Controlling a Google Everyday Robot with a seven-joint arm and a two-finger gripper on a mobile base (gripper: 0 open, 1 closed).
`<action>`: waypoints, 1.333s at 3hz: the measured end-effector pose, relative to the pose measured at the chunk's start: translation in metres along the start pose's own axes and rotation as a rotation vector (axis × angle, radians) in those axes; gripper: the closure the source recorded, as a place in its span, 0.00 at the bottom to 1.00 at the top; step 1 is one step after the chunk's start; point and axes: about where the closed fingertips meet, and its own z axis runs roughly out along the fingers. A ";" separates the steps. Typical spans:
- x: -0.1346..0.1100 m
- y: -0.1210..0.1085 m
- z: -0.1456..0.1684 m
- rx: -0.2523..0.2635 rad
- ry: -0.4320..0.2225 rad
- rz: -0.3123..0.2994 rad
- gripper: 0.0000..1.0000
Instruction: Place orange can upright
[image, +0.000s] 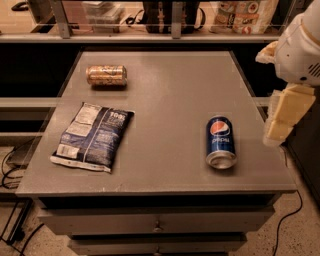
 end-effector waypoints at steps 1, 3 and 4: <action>-0.031 -0.016 0.016 -0.005 -0.001 -0.116 0.00; -0.129 -0.034 0.046 0.008 -0.014 -0.383 0.00; -0.180 -0.040 0.059 -0.005 -0.073 -0.469 0.00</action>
Offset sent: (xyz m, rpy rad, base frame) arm 0.0660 0.1290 -0.0167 -0.1198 -0.0419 0.3894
